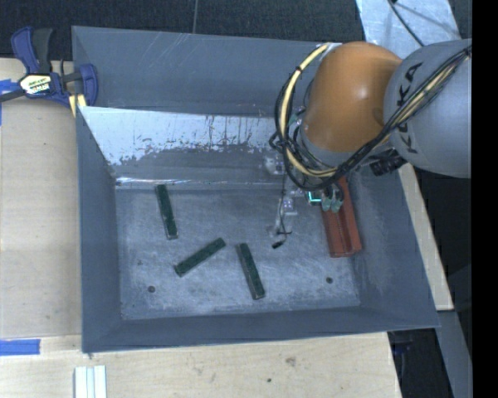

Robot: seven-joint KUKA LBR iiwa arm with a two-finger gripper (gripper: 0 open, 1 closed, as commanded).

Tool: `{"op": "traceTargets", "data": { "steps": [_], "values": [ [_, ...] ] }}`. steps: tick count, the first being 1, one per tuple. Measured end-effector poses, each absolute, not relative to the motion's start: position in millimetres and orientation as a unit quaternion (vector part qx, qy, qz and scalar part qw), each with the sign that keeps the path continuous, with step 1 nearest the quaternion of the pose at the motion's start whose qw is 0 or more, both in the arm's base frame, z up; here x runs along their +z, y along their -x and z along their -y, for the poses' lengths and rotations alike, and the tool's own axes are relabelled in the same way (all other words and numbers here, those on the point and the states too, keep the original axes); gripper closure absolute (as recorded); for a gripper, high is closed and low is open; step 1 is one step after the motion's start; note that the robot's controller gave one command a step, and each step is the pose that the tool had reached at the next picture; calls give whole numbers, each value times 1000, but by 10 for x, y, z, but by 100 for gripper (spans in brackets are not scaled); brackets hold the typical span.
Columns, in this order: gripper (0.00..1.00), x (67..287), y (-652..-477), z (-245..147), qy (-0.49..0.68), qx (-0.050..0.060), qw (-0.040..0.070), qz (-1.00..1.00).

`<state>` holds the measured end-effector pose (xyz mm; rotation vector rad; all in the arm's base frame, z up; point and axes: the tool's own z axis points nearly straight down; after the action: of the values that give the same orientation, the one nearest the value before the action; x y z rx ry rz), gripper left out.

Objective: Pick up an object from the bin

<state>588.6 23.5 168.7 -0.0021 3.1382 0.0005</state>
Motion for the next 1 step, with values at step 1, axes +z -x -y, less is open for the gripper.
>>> {"op": "traceTargets", "data": {
  "steps": [1],
  "values": [
    [0, 682, -5749, -590, -44, 0, -4, -999]
  ]
}}
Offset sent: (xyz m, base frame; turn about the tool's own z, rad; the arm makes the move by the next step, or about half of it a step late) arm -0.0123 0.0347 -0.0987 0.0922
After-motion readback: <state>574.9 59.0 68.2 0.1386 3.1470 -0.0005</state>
